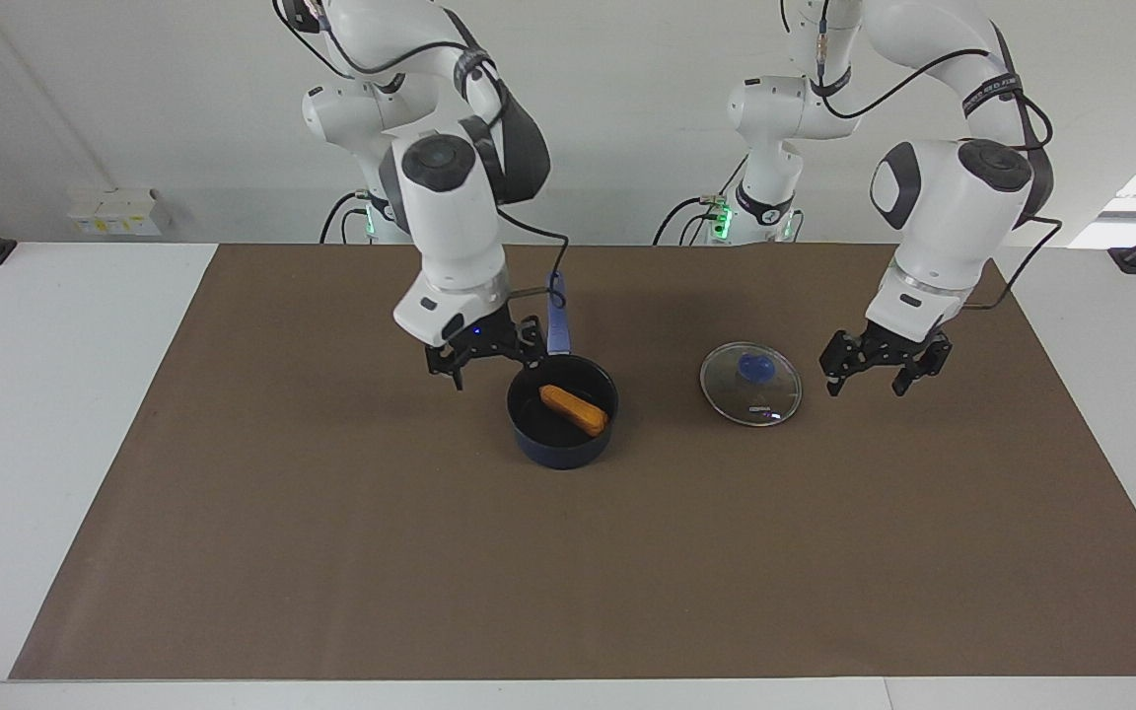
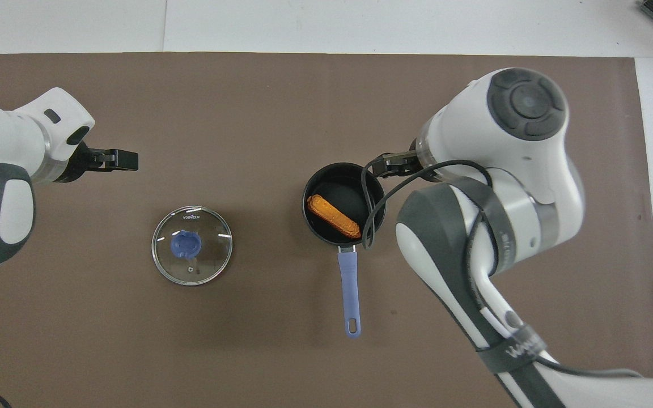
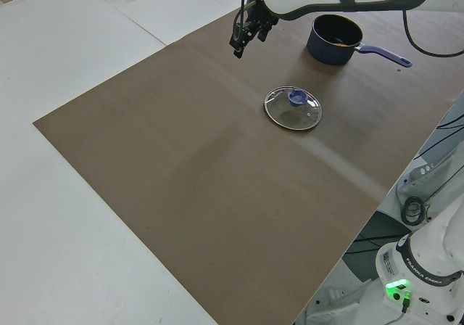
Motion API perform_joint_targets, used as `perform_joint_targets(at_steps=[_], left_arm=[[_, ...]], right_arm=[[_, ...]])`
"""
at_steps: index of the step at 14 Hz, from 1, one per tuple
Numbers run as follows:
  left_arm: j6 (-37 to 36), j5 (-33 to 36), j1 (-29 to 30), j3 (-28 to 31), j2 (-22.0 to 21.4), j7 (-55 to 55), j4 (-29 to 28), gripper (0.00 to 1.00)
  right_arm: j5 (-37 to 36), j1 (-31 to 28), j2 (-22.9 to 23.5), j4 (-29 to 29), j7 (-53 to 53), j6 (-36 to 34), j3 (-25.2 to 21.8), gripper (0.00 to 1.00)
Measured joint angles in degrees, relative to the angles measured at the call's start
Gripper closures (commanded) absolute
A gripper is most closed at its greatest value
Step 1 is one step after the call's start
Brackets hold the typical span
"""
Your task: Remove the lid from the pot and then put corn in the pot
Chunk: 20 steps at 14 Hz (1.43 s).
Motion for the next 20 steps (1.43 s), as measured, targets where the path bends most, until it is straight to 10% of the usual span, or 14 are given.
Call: perform_joint_targets(at_steps=[10,20], left_arm=[[-23.27,-0.94,3.73,-0.11,0.56,3.55,15.78,0.00],[-36.44,1.77,3.69,-0.87,0.37,3.65,25.97,0.00]], right_arm=[[-0.24,-13.97,-14.79,3.79,-5.35,-22.49,-0.16,0.00],[-5.41,-21.88,-15.77,2.83,-9.25,-25.05,0.24,0.00]])
